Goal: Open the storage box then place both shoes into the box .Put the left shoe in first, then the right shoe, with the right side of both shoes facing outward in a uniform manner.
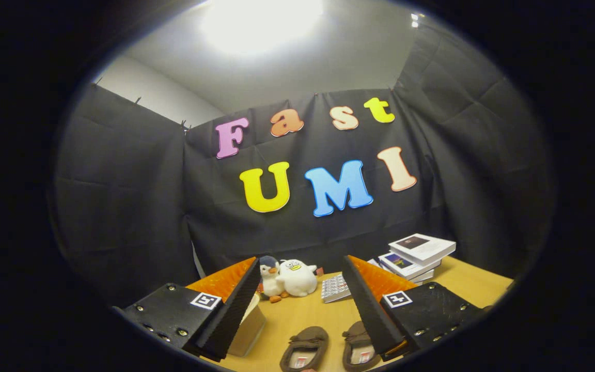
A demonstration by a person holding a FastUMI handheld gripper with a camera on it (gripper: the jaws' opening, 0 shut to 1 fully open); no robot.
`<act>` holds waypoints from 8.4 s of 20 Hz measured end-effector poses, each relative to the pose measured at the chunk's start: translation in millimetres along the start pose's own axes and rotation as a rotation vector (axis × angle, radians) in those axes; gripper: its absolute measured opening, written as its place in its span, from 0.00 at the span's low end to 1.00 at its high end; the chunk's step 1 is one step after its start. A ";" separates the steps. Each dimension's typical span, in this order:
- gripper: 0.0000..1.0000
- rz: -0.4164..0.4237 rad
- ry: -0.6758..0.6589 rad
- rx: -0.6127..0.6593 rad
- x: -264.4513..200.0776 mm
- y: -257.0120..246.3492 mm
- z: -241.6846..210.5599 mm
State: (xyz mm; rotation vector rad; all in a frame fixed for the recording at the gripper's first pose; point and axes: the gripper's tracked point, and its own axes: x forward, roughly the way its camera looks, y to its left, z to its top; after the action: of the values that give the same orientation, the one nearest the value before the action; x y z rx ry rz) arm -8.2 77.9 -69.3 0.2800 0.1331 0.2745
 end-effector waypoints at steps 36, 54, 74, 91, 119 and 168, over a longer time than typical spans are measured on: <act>0.78 0.175 0.644 1.007 51.3 133.6 -235.6; 0.00 0.257 0.642 0.870 61.7 157.7 -195.4; 0.00 0.418 0.567 0.701 87.7 311.1 -113.2; 0.97 0.566 0.534 0.310 72.0 397.9 -128.6; 0.97 0.076 0.493 -0.023 67.7 49.5 -130.2; 0.00 -0.179 0.949 0.005 51.4 -51.4 -243.9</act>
State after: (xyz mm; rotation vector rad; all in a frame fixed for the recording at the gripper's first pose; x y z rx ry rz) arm 12.8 107.0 -321.2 0.1209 1.0904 0.2105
